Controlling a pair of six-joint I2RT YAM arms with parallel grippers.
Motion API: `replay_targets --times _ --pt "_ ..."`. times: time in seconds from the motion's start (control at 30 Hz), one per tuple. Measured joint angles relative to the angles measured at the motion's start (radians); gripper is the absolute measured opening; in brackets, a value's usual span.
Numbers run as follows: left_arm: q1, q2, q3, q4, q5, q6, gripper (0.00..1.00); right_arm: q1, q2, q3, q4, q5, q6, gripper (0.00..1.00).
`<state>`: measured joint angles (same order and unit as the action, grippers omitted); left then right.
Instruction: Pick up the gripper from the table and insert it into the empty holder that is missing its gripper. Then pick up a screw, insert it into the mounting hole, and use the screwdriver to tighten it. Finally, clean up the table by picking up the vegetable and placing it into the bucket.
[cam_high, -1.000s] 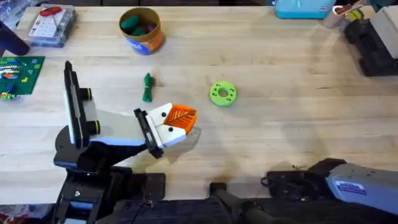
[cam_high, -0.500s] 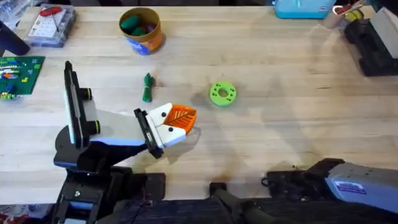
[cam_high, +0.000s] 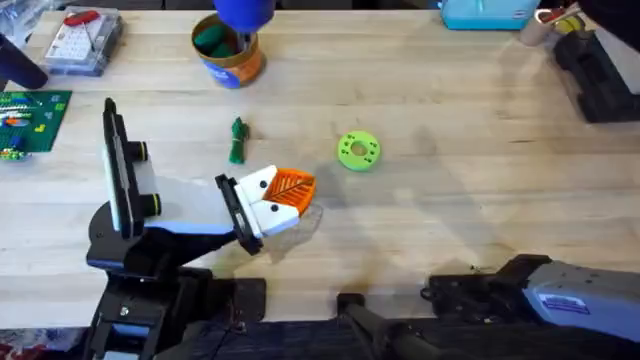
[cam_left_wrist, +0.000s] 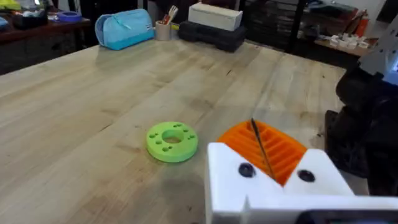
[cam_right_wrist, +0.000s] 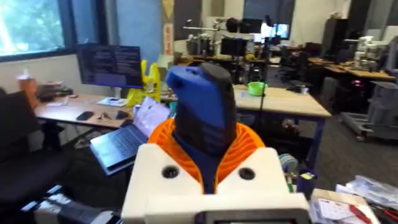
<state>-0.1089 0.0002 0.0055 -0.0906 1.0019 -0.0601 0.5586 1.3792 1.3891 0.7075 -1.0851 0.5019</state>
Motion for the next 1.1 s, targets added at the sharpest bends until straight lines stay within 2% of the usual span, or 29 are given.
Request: replay_targets --times 0.3,0.7,1.1 --pt "0.000 0.000 0.000 0.000 0.000 0.000 0.019 0.022 0.000 -0.007 0.013 -0.073 -0.001 0.049" --pt "0.000 0.000 0.000 0.000 0.000 0.000 0.019 0.022 0.000 -0.169 0.171 -0.088 0.000 0.050" --pt "0.000 0.000 0.000 0.000 0.000 0.000 0.019 0.046 0.000 -0.259 0.183 -0.089 -0.025 0.049"
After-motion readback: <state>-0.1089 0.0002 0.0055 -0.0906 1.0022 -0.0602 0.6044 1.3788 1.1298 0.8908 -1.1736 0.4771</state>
